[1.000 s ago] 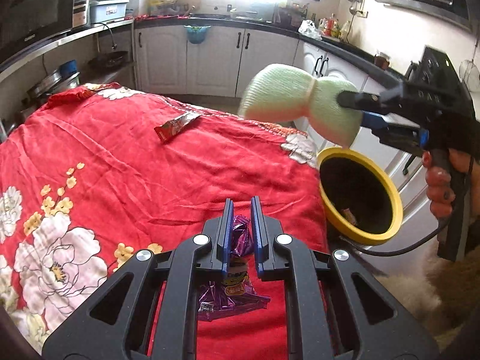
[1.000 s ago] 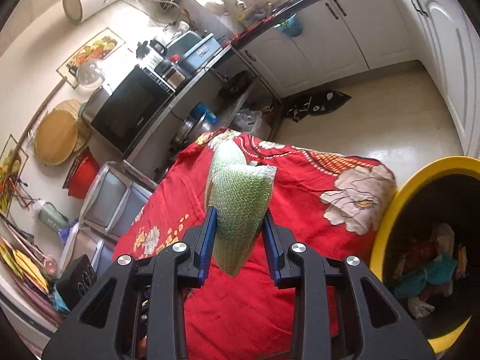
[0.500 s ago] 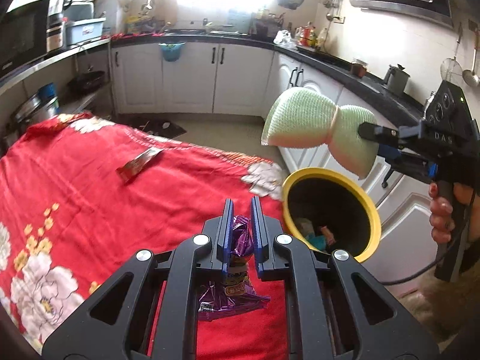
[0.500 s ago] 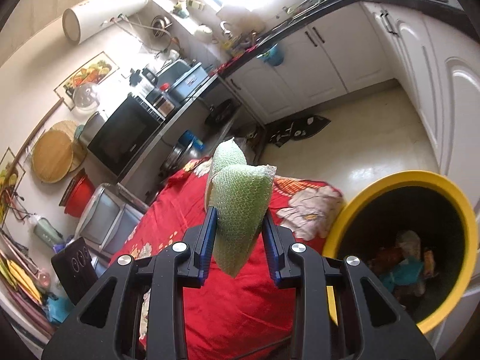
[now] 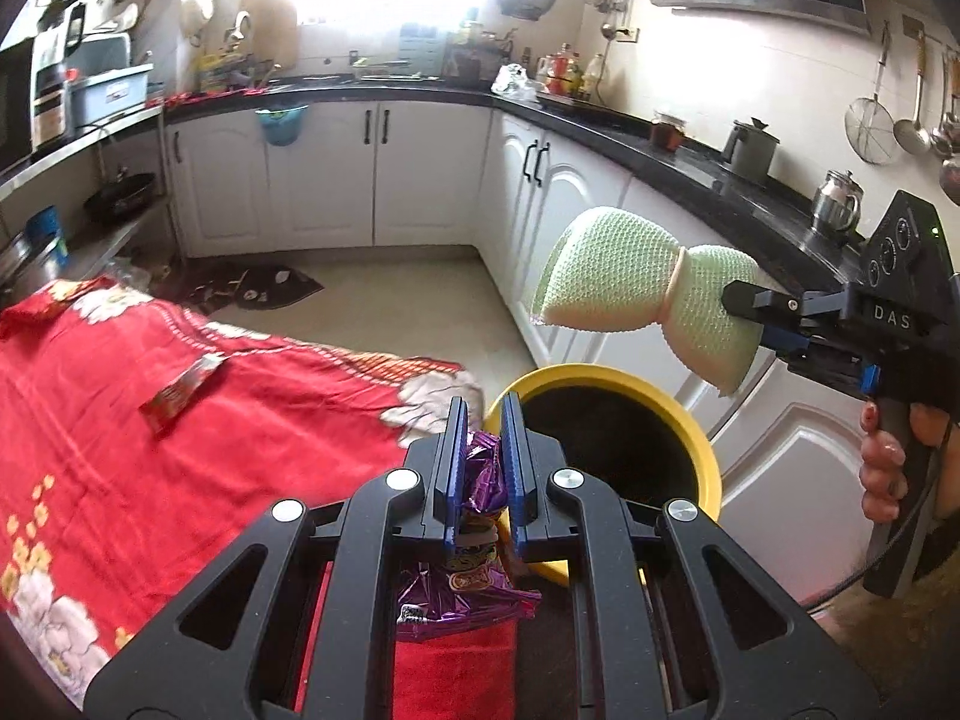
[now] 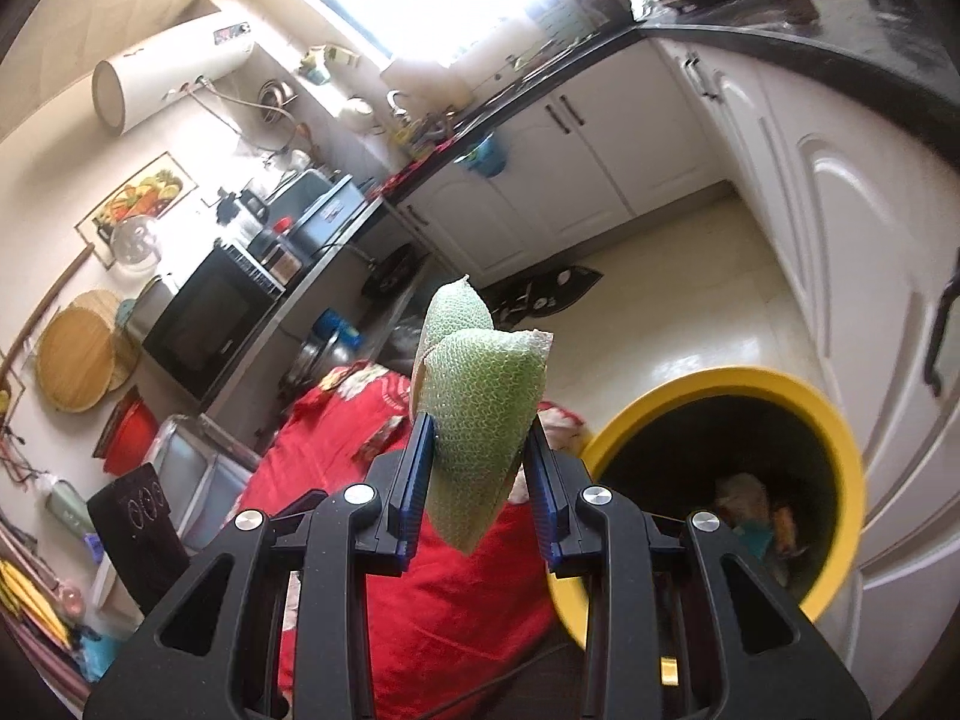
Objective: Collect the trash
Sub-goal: 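Carry the purple wrapper and green knitted pad over the bin with both tools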
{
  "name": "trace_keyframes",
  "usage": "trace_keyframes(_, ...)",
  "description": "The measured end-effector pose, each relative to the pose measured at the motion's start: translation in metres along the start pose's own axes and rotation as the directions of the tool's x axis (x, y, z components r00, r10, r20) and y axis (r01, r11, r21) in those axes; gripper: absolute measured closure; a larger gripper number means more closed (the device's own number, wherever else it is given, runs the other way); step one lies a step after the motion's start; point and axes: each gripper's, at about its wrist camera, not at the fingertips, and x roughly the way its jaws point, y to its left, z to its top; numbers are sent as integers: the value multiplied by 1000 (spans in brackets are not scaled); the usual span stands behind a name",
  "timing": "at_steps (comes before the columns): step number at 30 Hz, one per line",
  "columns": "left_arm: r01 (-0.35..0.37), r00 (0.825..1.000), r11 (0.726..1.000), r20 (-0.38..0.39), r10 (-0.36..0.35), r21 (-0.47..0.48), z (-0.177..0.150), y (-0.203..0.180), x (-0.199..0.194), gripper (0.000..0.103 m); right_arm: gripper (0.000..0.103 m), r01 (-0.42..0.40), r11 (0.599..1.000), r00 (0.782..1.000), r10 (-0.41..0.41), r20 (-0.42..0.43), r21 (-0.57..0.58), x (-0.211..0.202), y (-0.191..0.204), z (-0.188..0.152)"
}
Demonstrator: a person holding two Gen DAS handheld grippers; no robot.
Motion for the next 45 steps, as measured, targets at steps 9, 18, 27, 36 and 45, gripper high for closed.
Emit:
trace_keyframes(9, 52, 999, 999, -12, -52, 12, 5, -25, 29, 95, 74, 108, 994, 993, -107, 40, -23, -16, -18, 4)
trace_keyframes(18, 88, 995, 996, -42, -87, 17, 4, -40, 60, 95, 74, 189, 982, 981, -188, 35, -14, -22, -36, 1)
trace_keyframes(27, 112, 991, 993, -73, -110, 20, -1, -50, 79, 95, 74, 248, 968, 969, -247, 10, -33, -25, -46, -8)
trace_keyframes(36, 123, 988, 992, -91, -121, 15, -8, -54, 91, 95, 74, 299, 953, 953, -300, -41, -42, -20, -56, -25)
trace_keyframes(45, 126, 986, 992, -112, -125, 4, -17, -59, 103, 95, 74, 371, 923, 919, -380, -100, -99, -2, -60, -54)
